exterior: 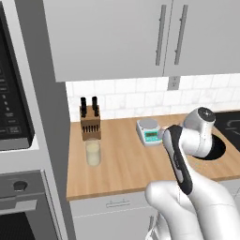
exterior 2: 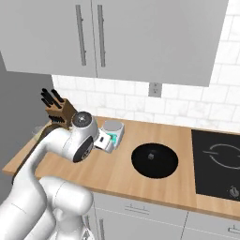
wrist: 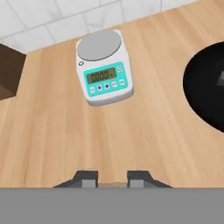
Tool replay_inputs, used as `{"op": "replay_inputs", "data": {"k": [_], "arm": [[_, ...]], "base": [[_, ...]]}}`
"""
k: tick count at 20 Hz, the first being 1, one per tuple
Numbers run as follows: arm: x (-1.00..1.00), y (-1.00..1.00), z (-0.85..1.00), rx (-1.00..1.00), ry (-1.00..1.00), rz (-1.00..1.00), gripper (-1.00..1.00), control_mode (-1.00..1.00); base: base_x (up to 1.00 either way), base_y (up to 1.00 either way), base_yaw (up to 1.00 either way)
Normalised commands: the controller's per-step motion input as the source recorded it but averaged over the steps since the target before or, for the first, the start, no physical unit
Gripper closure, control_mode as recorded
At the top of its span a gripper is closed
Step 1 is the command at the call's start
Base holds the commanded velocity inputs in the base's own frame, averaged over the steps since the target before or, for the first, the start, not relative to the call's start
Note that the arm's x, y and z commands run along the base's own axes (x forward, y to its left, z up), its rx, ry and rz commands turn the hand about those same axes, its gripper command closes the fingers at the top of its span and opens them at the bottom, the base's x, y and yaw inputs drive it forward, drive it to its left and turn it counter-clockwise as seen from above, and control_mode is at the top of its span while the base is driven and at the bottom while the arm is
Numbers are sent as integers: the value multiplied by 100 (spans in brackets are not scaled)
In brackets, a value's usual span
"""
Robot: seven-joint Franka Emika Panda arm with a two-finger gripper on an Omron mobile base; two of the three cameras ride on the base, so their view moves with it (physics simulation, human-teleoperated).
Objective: Grab a lemon wedge from the fridge and one ice cube from the ice bowl, and put them in the glass of lemonade.
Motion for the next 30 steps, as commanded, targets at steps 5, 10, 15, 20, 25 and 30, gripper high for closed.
{"op": "replay_inputs", "data": {"k": [5,10,15,20,25,30], "arm": [[-4,100,42,17,5,0,100,-100],[-3,100,30,19,5,0,100,-100],[0,100,26,20,8,0,100,-100],[0,100,8,16,8,0,100,-100],[14,82,3,12,9,0,100,-100],[36,42,2,9,5,0,100,-100]], "base": [[0,0,0],[0,0,0],[0,0,0],[0,0,0],[0,0,0],[0,0,0]]}}
